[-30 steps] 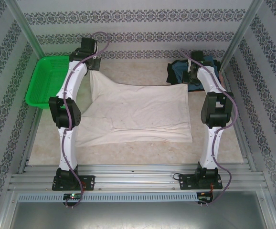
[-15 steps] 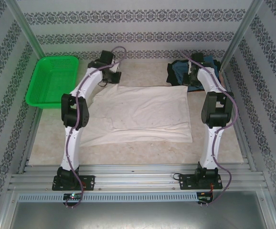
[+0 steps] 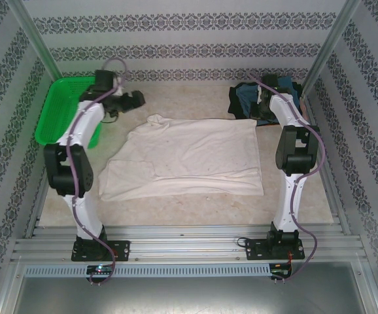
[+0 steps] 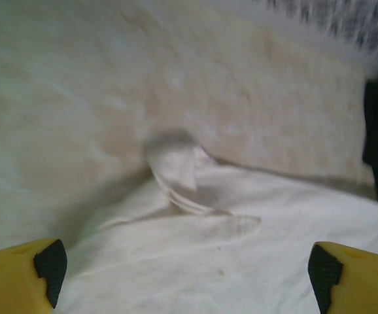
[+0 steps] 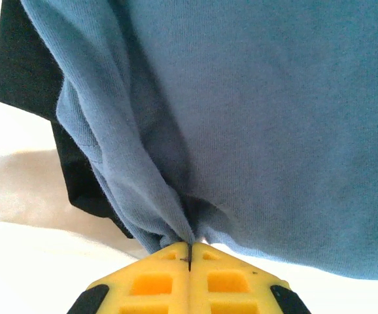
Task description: Fold and stack the t-shirts
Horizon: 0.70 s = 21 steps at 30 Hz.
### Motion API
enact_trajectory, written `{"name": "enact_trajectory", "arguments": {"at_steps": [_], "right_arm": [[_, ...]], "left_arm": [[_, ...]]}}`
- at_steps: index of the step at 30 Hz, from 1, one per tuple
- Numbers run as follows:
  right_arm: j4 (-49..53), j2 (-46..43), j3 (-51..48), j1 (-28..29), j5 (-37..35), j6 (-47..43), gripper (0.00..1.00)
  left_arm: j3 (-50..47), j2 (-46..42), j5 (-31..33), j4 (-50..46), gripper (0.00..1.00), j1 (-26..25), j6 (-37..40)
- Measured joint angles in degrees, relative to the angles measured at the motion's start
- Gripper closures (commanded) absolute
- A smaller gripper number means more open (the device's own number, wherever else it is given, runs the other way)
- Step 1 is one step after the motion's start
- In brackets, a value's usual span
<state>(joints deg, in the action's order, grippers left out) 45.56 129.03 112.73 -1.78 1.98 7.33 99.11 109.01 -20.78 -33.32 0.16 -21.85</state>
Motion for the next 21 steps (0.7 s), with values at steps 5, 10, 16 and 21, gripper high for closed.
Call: {"name": "enact_trajectory", "arguments": {"at_steps": [5, 10, 16, 21], "right_arm": [[0.0, 0.0, 0.0, 0.0, 0.4, 0.0, 1.0], [0.0, 0.0, -0.4, 0.0, 0.4, 0.0, 1.0], [0.0, 0.0, -1.6, 0.0, 0.5, 0.0, 1.0], [-0.1, 0.0, -2.3, 0.0, 0.5, 0.0, 1.0]], "left_arm": [[-5.4, 0.2, -1.8, 2.1, 0.36, 3.7, -1.9], [-11.8, 6.6, -5.5, 3.8, 0.38, 4.3, -4.2], [-14.6, 7.9, -6.4, 4.5, 0.42, 4.9, -6.1], [-15.1, 7.9, -5.8, 5.9, 0.45, 5.2, -7.0]]}}
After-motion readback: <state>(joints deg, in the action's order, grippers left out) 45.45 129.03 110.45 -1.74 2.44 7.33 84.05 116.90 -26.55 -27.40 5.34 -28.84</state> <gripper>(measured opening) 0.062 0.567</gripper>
